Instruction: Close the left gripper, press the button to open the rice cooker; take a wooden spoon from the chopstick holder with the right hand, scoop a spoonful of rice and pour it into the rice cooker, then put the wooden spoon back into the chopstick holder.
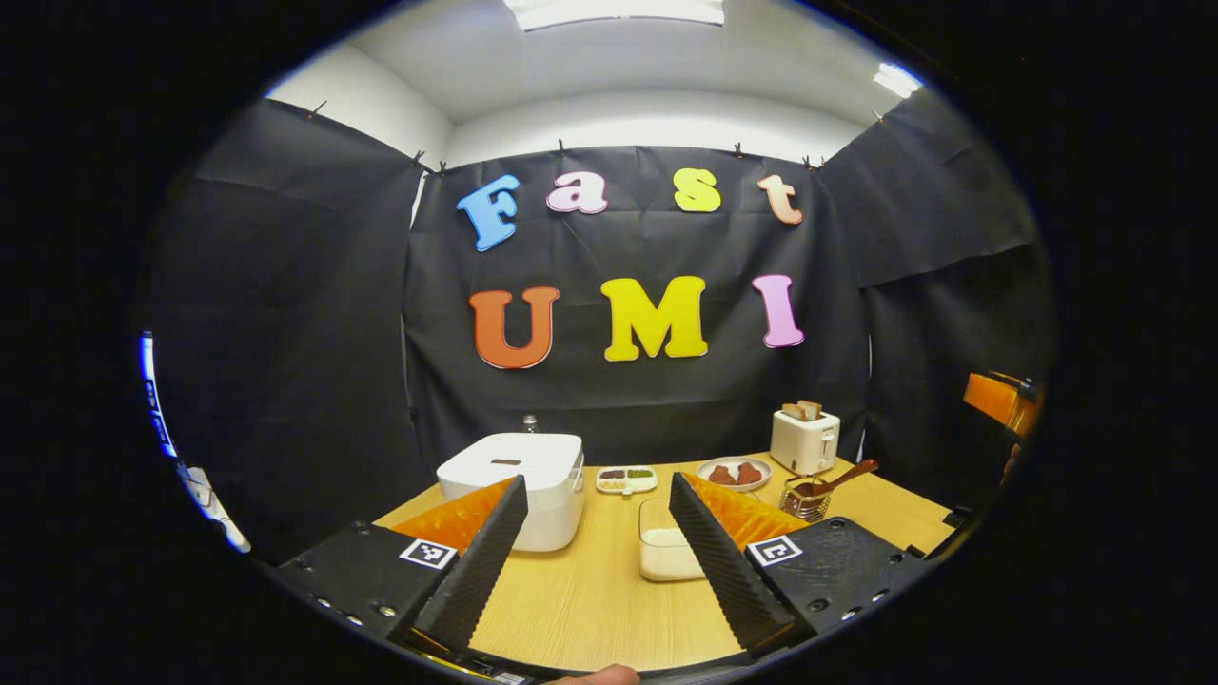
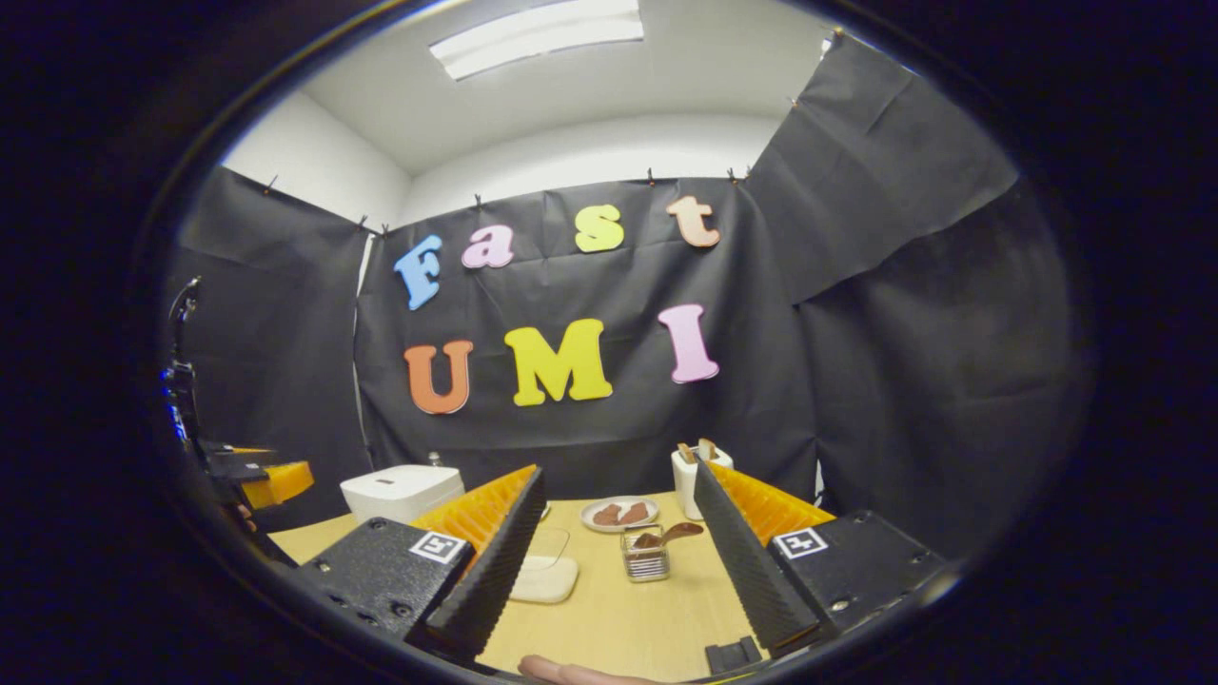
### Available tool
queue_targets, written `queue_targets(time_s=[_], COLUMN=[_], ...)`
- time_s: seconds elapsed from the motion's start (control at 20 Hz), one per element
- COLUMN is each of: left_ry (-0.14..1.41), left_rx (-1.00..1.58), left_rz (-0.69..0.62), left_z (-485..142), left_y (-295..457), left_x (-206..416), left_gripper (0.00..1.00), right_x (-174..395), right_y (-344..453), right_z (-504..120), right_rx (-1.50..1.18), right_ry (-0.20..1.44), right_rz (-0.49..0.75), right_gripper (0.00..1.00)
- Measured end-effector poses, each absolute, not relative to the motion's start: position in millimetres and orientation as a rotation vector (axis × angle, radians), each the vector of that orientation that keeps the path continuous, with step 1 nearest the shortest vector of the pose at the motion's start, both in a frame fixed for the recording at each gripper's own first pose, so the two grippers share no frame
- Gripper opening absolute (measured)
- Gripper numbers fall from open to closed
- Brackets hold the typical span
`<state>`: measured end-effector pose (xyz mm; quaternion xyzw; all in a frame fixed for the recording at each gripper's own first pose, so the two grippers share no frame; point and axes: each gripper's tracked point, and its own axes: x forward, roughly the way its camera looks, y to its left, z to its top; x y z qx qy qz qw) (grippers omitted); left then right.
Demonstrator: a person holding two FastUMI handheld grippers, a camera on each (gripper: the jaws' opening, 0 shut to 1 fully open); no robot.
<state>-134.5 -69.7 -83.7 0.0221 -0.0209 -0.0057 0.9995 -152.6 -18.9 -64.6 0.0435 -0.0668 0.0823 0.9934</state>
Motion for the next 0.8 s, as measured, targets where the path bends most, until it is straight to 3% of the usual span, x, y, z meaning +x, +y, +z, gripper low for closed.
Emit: queue_targets(time_s=[0.1, 0.15, 0.25, 0.3, 0.35, 0.4, 0.5, 0.8], left_ry=[-0.057, -0.068, -0.112, -0.132, -0.144, -0.15, -0.158, -0.163], left_rx=[0.048, 0.046, 0.031, 0.03, 0.029, 0.03, 0.033, 0.002], left_rz=[-0.016, -0.025, -0.044, -0.065, -0.09, -0.11, -0.11, -0.099], left_z=[-88.0, -87.6, -77.8, -74.3, -72.5, -54.6, -54.0, -61.4], left_y=[-80.5, -85.6, -90.2, -95.7, -103.9, -105.3, -104.9, -100.2], left_x=[-143.9, -147.9, -153.4, -153.8, -155.1, -150.6, -147.5, -151.7], left_gripper=[0.95, 0.95, 0.95, 0.95, 0.95, 0.95, 0.96, 0.96], right_x=[-149.6, -147.6, -145.2, -145.0, -145.1, -145.0, -142.8, -150.9], right_y=[-19.9, -19.1, -17.2, -15.5, -14.5, -12.7, -12.0, 1.1], right_z=[-69.1, -70.6, -76.4, -76.7, -74.9, -74.3, -77.8, -79.4], right_rx=[0.081, 0.083, 0.091, 0.102, 0.108, 0.109, 0.111, 0.11], right_ry=[-0.118, -0.113, -0.095, -0.095, -0.101, -0.108, -0.104, -0.106], right_rz=[0.163, 0.162, 0.164, 0.167, 0.171, 0.173, 0.17, 0.207], right_gripper=[1.0, 0.94, 0.94, 1.0, 0.94, 1.0, 0.94, 1.0])
